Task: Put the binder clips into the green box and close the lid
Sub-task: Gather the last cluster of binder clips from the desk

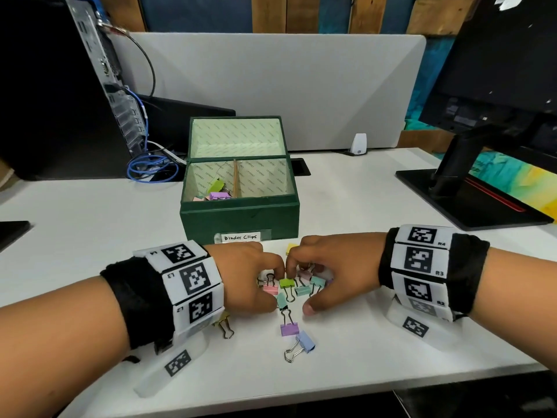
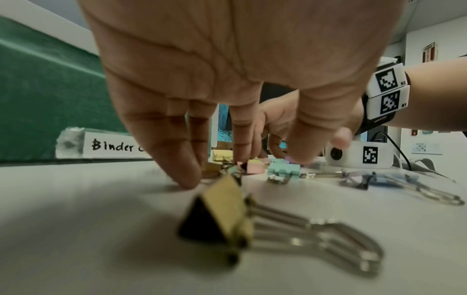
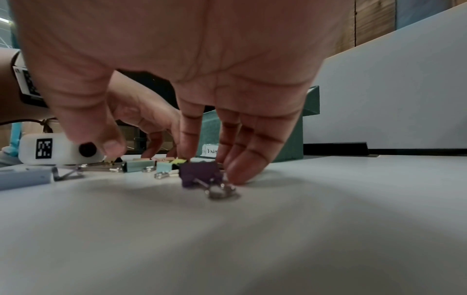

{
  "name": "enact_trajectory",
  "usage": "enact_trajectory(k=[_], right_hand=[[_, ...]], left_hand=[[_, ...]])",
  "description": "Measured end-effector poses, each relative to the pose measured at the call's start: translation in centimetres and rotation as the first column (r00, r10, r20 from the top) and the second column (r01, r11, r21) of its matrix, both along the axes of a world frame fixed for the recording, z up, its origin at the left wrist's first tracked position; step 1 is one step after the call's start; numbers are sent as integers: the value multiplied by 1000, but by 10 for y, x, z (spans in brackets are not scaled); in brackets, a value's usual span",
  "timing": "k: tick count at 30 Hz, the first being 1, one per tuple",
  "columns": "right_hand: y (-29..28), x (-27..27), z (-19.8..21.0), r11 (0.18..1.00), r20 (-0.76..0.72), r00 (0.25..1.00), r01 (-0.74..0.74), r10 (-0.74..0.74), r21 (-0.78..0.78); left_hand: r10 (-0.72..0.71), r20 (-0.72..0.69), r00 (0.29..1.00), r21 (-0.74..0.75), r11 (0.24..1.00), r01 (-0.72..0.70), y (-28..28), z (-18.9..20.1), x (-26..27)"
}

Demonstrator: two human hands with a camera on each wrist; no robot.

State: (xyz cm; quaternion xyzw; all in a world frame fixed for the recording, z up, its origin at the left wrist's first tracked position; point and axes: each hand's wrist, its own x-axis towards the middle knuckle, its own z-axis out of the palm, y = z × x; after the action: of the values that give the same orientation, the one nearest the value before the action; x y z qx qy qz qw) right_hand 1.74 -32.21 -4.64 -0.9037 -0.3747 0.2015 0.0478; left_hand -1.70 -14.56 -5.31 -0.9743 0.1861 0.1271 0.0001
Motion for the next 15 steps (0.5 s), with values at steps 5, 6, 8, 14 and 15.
enact_trajectory(k=[5,6,8,14,15], right_hand=[[4,0,-3,999,65,998,-12,16,-49],[4,0,-3,999,72,997,-18,21,-41],[4,1,-3,1000,60,998,-21,22,-17],[2,1,-2,1000,19,1000,0,1,-27],[2,1,-2,1000,16,1000,3,-2,-31]], left_hand=[[-31,3,1000,17,999,31,-2,-3,3],[-45,11,999,11,999,45,-2,-4,4],[-61,17,998,-1,998,61,-1,-4,5],[-51,-22,998,-2,999,51,2,-1,7],[-51,-21,998,-7,999,51,2,-1,8]])
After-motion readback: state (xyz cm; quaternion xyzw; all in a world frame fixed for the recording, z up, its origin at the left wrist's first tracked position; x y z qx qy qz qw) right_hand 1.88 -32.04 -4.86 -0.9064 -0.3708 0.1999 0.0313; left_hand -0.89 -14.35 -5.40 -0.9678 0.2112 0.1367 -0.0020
